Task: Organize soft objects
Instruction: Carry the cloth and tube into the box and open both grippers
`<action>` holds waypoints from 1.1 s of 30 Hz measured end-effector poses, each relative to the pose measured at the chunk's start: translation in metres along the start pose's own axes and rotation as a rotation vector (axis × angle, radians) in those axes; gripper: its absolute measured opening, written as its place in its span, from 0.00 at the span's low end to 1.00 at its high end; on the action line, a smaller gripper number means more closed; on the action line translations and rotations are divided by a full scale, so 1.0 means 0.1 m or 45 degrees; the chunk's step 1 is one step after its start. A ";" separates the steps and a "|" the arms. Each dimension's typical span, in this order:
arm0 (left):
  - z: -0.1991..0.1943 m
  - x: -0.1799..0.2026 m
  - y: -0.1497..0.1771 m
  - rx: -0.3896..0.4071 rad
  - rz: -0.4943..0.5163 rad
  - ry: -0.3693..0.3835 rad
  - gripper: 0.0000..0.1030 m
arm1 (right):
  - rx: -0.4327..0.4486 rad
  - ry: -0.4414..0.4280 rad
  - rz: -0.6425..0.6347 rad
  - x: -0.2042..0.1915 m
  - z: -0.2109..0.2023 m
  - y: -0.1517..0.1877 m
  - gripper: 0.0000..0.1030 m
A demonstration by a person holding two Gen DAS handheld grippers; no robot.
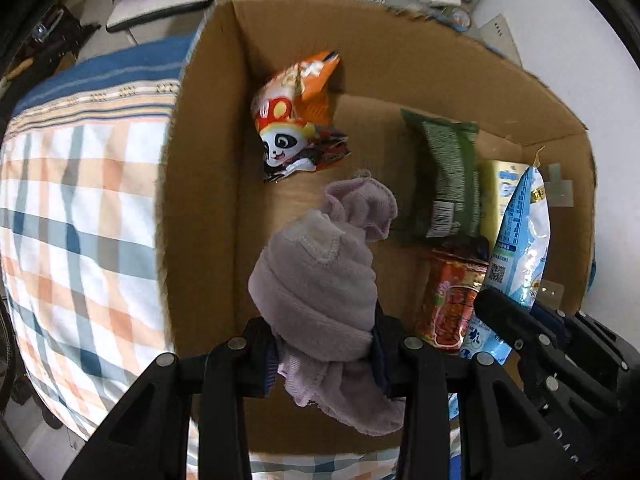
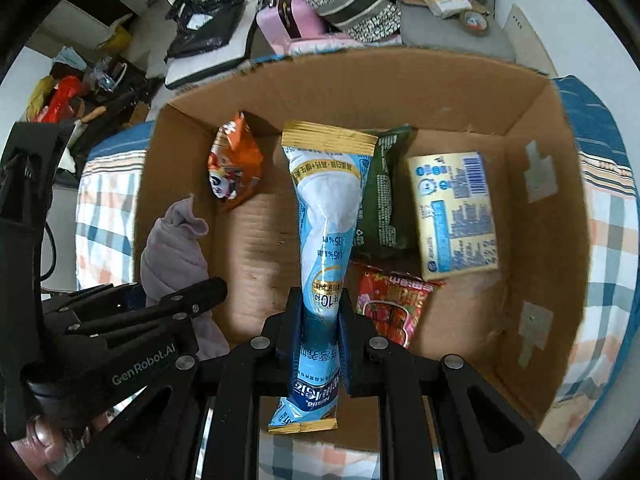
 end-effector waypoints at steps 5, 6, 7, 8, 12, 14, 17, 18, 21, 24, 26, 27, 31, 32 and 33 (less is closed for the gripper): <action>0.12 -0.08 -0.08 -0.048 -0.037 -0.005 0.35 | -0.037 -0.006 -0.018 -0.02 0.19 -0.05 0.17; 0.13 -0.10 -0.09 -0.048 -0.043 -0.008 0.35 | -0.055 -0.020 -0.013 -0.02 0.23 -0.05 0.17; 0.14 -0.10 -0.11 -0.049 -0.050 -0.011 0.36 | -0.068 -0.032 -0.016 -0.04 0.26 -0.06 0.18; 0.14 -0.11 -0.12 -0.052 -0.058 -0.012 0.38 | -0.078 -0.036 -0.020 -0.04 0.29 -0.05 0.18; 0.15 -0.09 -0.13 -0.052 -0.064 -0.018 0.44 | -0.095 0.007 -0.026 0.03 0.38 -0.05 0.29; 0.13 -0.08 -0.15 -0.041 -0.066 -0.016 0.46 | -0.094 0.002 -0.024 0.04 0.39 -0.05 0.39; 0.07 -0.04 -0.18 -0.018 -0.060 -0.027 0.57 | -0.083 0.033 -0.023 0.10 0.37 -0.04 0.39; 0.05 -0.03 -0.17 -0.006 -0.054 -0.031 0.61 | -0.081 0.051 -0.023 0.13 0.37 -0.03 0.39; -0.05 0.01 -0.16 0.029 -0.039 -0.042 0.62 | -0.070 0.101 -0.037 0.25 0.33 0.04 0.40; -0.14 0.02 -0.12 0.081 -0.022 -0.074 0.74 | -0.058 0.139 -0.025 0.38 0.30 0.09 0.40; -0.18 0.05 -0.06 0.111 -0.011 -0.082 0.82 | -0.043 0.188 -0.022 0.45 0.27 0.12 0.40; -0.20 0.06 -0.02 0.122 -0.005 -0.080 0.82 | -0.030 0.207 -0.021 0.50 0.25 0.14 0.40; -0.27 0.07 0.08 0.180 0.006 -0.108 0.92 | 0.000 0.247 -0.021 0.59 0.16 0.20 0.58; -0.29 0.08 0.08 0.193 0.009 -0.124 0.93 | 0.010 0.251 -0.017 0.61 0.14 0.22 0.62; -0.33 0.08 0.10 0.215 0.020 -0.138 0.93 | 0.025 0.258 -0.012 0.64 0.11 0.23 0.74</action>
Point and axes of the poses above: each gripper's, at about its wrist camera, not at the fingertips, and z roughly the way its jaws point, x to its right, y to its underside, the point moved 8 cm from there along z, roughly the way its jaws point, and after that the axes turned 8 degrees about y, right-handed, at the moved point
